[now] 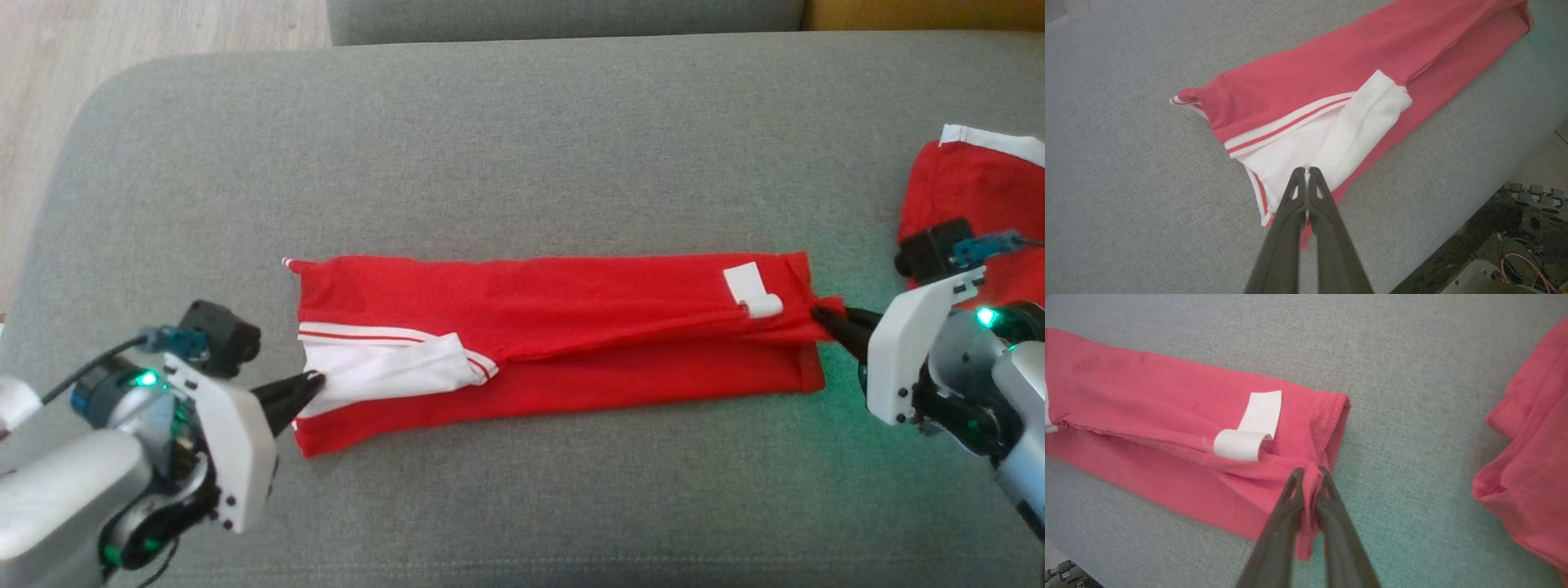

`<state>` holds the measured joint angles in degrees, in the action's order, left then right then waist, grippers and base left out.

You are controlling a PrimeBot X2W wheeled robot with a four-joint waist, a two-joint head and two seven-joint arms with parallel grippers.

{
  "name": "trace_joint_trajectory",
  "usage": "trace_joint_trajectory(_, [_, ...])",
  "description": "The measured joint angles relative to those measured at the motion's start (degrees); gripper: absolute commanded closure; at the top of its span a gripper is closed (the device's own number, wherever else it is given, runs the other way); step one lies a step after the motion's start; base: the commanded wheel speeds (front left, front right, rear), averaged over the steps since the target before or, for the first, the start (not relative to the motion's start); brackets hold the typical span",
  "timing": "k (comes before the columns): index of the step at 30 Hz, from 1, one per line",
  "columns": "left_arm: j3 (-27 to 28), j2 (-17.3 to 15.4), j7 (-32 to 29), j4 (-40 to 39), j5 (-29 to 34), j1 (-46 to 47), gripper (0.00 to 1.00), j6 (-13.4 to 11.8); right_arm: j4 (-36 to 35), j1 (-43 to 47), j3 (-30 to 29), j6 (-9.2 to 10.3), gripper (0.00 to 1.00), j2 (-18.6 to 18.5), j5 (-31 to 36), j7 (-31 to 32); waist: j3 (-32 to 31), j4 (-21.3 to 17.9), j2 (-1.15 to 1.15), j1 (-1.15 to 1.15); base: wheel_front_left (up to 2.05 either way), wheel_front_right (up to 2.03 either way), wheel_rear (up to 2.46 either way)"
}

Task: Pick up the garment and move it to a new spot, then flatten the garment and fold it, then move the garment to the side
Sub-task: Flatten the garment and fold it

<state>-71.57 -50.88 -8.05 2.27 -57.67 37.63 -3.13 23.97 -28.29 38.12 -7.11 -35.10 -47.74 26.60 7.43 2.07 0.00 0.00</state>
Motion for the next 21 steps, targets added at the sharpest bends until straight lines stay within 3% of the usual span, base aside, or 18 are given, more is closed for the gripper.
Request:
trace_joint_trajectory(1, [-0.05, 0.46, 0.00, 0.22, 0.01, -0.03, 0.32, -0.08, 0.03, 0.18, -0.32, 0.00, 0.00, 0.02, -0.01, 0.49, 0.03, 0.00, 0.00, 0.00, 0.00, 0.00, 0.00])
trace_joint_trajectory(2, [-0.10, 0.94, 0.09, 0.49, 0.02, -0.08, 0.00, -0.27, -0.02, 0.54, -0.66, 0.00, 0.00, 0.02, 0.00, 0.81, 0.07, -0.01, 0.00, 0.00, 0.00, 0.00, 0.00])
trace_joint_trajectory(12, [2.29, 2.83, 6.31, 3.77, -1.30, -2.25, 0.00, -3.56, -0.09, 2.31, -8.23, 0.00, 0.00, 0.53, 0.57, -0.29, -0.65, 0.18, 0.00, 0.00, 0.00, 0.00, 0.00])
trace_joint_trajectory(21, [10.15, 5.02, 18.37, 4.99, -5.24, -3.66, 0.00, -8.56, -1.63, 5.30, -18.13, 0.00, 0.00, 6.17, 4.85, -10.23, -2.36, 0.83, 0.00, 0.00, 0.00, 0.00, 0.00])
